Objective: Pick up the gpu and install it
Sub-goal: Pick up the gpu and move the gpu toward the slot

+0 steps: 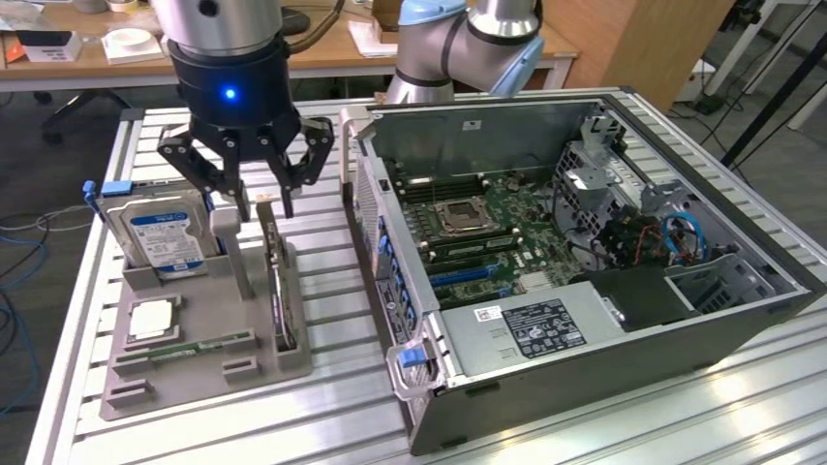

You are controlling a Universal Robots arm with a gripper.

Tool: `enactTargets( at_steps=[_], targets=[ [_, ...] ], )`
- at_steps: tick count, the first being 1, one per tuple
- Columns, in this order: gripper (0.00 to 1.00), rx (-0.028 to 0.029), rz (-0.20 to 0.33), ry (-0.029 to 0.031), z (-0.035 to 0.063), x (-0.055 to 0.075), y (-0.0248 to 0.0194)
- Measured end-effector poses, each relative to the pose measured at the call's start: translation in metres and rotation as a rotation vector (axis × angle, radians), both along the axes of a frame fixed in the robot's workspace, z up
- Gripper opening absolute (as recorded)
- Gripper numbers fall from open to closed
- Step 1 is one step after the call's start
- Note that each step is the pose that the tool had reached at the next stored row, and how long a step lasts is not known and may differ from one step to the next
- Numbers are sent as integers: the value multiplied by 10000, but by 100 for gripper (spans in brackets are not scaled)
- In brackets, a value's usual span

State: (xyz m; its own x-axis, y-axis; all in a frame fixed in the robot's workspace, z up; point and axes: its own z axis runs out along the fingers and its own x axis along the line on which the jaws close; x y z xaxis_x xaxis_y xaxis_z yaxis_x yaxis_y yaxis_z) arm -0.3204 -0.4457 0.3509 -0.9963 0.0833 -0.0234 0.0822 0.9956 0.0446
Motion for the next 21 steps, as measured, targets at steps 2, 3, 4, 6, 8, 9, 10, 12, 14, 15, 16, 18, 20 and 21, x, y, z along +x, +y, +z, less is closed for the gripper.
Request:
enactTargets(
  at_steps=[2, 3, 4, 6, 8, 9, 10, 12, 14, 15, 16, 18, 20, 21],
  targets=[
    [46, 0, 1, 0, -17, 6, -4],
    [46, 0, 4, 0, -24, 8, -7],
    [46, -1, 7, 1, -31, 9, -11],
    [46, -2, 13, 2, -45, 10, -19],
    [46, -1, 24, 1, -60, 10, -35],
    [46, 0, 30, 0, -67, 10, -44],
    [46, 0, 36, 0, -73, 10, -54],
    [46, -1, 53, 0, -87, 10, -81],
    [46, 0, 72, 0, -103, 10, -103],
    [46, -1, 80, 1, -110, 10, -114],
    [46, 0, 89, 0, -118, 10, -125],
    [46, 0, 105, 0, -131, 10, -143],
    [46, 0, 119, 0, -145, 10, -159],
    [46, 0, 126, 0, -151, 10, -167]
  ],
)
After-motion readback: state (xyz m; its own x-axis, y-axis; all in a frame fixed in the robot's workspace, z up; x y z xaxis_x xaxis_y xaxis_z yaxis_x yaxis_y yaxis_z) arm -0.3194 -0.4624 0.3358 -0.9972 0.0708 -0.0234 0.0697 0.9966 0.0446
